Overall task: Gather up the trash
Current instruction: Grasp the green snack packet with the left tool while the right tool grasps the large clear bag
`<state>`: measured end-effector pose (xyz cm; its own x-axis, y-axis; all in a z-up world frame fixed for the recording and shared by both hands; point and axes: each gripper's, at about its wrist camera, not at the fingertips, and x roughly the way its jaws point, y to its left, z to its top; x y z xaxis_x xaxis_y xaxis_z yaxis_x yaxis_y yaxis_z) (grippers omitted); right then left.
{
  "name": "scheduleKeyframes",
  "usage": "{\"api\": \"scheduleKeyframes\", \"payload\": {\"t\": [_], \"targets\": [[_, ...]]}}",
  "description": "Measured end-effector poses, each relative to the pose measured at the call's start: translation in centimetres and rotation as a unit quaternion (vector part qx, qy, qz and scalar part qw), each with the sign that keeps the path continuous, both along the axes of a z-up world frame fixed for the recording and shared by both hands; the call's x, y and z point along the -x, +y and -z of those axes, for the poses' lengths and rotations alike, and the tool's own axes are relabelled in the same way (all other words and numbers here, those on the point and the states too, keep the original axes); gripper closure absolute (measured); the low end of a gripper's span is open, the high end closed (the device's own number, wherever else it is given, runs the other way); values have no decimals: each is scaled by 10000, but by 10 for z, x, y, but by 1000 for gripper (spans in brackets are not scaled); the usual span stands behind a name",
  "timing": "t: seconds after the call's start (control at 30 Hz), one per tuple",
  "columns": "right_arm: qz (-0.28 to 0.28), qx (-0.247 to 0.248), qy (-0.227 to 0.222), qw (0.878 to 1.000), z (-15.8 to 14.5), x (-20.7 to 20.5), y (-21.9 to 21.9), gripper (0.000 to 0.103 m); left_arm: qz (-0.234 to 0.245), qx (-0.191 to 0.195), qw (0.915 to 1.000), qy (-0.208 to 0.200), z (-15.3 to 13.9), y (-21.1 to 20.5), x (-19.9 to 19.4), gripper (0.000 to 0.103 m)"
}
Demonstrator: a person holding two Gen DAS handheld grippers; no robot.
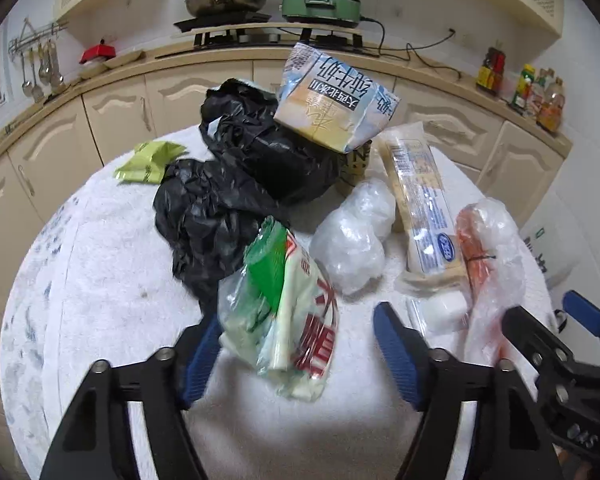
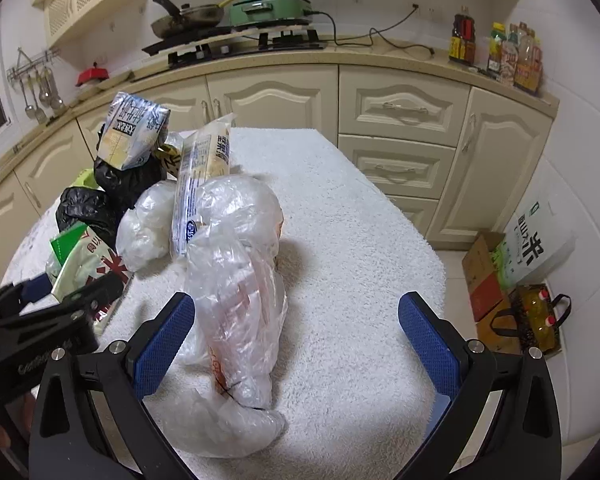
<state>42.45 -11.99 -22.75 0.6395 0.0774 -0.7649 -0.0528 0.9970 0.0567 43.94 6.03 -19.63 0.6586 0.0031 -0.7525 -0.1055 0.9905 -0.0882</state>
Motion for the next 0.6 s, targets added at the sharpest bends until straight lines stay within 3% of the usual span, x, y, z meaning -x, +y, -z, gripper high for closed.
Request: {"api": "scheduleKeyframes", "payload": {"t": [0.13, 0.2, 0.4, 0.47, 0.6], "targets": [[-97, -133, 14, 9999, 0, -3, 4, 0, -115, 260, 9995, 106, 1, 20, 18, 38], [-160, -184, 30, 9997, 2, -4, 6, 0, -139, 486, 9983, 287, 9, 27, 13, 38], [-209, -221, 123, 9995, 10, -12, 10, 0, -151, 723, 9970, 211, 5, 27, -7, 42], [-207, -275, 138, 9993, 11, -15, 9, 0, -141, 727, 9968, 295, 8, 26, -15, 81], [-247, -309, 213, 9990, 15, -20, 7, 0, -121, 614, 9979, 160, 5, 28, -12, 86]]}}
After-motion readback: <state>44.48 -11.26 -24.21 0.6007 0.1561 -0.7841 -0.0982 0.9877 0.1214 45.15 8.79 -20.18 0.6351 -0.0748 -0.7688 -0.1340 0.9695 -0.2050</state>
